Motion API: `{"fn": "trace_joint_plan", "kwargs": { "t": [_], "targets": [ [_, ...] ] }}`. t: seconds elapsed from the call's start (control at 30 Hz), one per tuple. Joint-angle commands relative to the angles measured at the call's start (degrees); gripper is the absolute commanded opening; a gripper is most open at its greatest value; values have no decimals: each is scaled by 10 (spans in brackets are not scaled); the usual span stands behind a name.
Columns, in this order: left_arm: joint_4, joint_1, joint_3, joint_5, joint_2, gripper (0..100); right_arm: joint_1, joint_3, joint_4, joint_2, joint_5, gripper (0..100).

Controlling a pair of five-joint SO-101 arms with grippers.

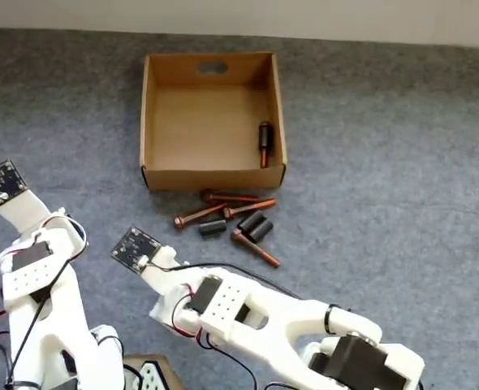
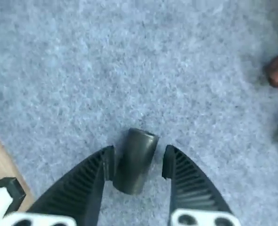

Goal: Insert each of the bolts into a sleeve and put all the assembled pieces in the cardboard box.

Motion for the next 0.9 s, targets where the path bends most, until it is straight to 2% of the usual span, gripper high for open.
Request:
{"fn": "trace_joint_plan", "kwargs": {
  "t": [0.0,0.03,0.23,0.33,0.53,0.73,0.87],
  "targets": [
    [-10,-4,-14,1,0,63,26,-19,-7,19,2,46],
    [-10,-4,-14,1,0,63,37,-20,-7,29,2,0],
    [-10,-4,-14,1,0,63,135,-24,66,0,25,6],
    [-10,-3,-14,1,0,63,194,-19,119,-96,82,6],
    [-10,6,-13,1,0,63,355,-11,220,-309,88,6],
    [-5,48,-6,-4,0,66,496,85,203,-346,87,6],
    [-5,103,7,-77,0,63,557,141,162,-314,86,6]
  ]
}}
